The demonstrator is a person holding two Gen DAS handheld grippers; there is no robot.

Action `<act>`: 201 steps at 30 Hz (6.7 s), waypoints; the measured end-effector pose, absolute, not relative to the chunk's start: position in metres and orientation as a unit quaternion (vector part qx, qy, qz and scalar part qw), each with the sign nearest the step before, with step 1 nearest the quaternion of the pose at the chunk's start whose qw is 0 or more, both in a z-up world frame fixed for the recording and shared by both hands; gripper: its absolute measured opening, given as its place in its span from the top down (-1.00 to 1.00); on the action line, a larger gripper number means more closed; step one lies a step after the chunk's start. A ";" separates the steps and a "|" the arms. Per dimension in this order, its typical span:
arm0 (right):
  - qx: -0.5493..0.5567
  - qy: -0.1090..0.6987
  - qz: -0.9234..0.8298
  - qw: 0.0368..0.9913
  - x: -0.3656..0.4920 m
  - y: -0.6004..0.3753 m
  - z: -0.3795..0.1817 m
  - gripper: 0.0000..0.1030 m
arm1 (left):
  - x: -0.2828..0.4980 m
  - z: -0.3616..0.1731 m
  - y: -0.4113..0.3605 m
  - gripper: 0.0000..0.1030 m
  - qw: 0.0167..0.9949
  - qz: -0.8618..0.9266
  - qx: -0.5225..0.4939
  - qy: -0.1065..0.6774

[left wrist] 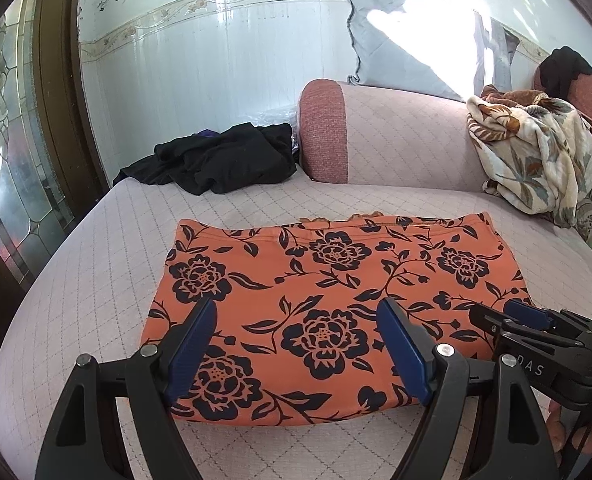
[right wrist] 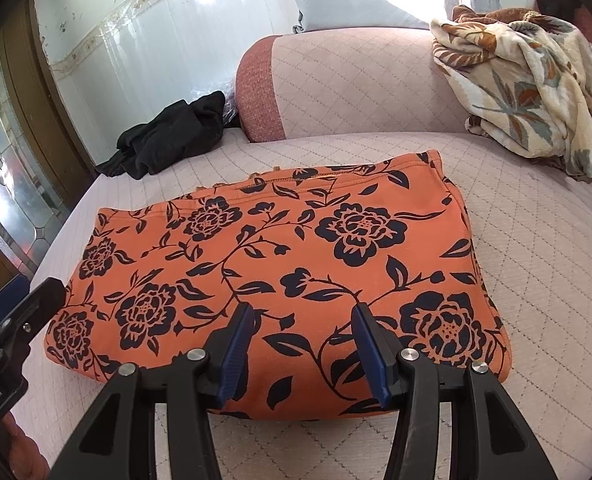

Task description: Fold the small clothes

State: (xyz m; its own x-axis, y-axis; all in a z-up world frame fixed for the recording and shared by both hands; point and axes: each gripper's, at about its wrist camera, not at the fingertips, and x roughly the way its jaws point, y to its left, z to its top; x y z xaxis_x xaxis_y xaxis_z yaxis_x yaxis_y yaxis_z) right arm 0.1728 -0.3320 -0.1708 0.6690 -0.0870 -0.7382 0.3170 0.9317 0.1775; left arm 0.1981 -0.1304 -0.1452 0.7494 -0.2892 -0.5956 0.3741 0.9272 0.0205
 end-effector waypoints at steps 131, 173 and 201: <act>0.461 0.320 -0.074 0.825 0.086 -0.500 -0.195 0.46 | 0.222 -0.106 -0.214 0.62 0.925 -0.192 0.031 0.328; 0.512 0.302 -0.098 0.798 0.113 -0.499 -0.199 -0.47 | 0.239 -0.200 -0.208 -0.59 0.847 -0.305 0.022 0.434; 0.556 0.201 0.040 0.805 0.101 -0.480 -0.179 0.52 | 0.238 -0.160 -0.191 0.99 0.841 -0.390 -0.088 0.364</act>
